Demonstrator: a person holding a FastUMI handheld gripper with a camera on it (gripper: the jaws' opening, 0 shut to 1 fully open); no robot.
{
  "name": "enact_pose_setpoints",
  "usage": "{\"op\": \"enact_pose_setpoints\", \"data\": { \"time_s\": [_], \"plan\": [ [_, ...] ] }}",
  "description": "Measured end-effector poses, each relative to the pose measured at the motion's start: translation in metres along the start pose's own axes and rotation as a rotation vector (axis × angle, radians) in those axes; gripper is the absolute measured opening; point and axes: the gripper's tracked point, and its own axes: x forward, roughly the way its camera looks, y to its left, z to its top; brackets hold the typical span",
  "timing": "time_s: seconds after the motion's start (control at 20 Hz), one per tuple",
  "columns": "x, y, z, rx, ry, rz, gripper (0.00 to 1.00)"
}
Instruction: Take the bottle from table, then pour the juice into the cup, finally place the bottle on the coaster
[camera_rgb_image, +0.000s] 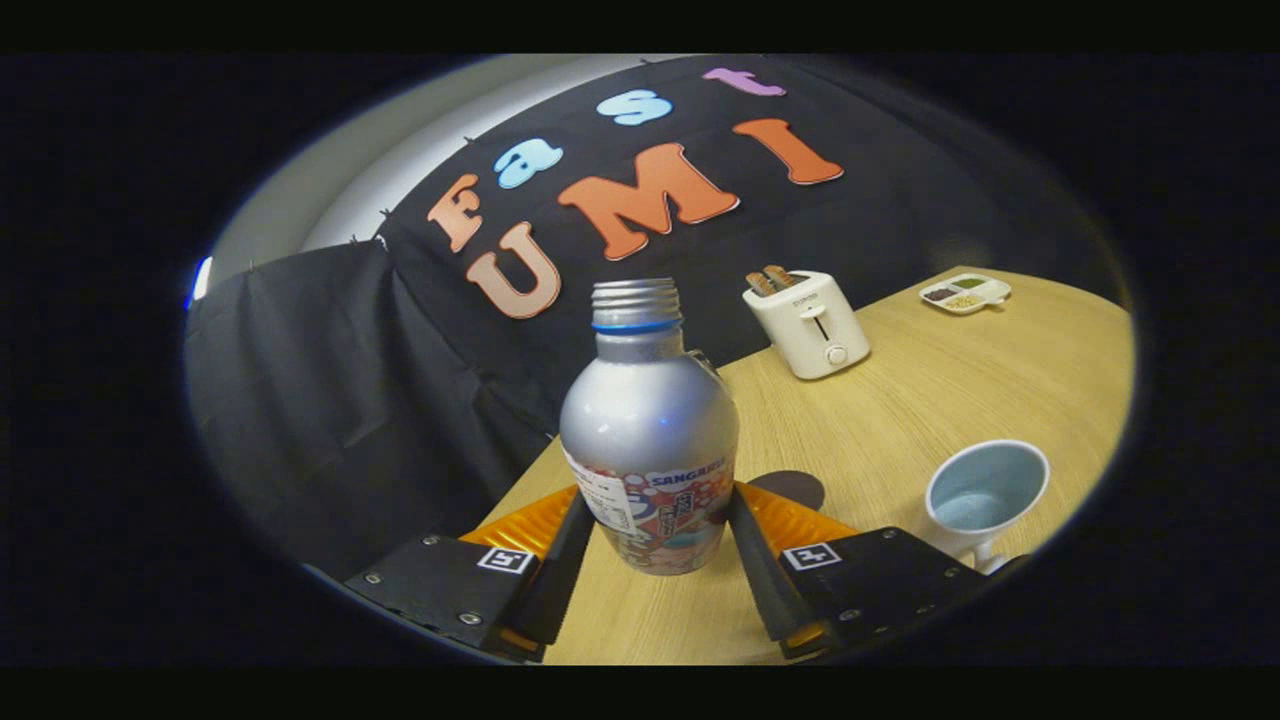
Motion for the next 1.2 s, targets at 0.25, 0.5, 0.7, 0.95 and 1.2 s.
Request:
{"op": "enact_pose_setpoints", "data": {
  "time_s": [0.25,0.5,0.7,0.95,1.2],
  "plan": [
    [0.023,-0.018,0.001,-0.09,0.006,-0.058,0.75],
    [0.038,-0.042,0.006,-0.214,-0.012,-0.128,0.75],
    [0.055,-0.051,-0.001,-0.289,-0.009,-0.157,0.75],
    [0.074,-0.058,-0.017,-0.346,0.019,-0.175,0.75],
    [0.083,-0.06,-0.025,-0.378,0.028,-0.188,0.75]
  ]
}}
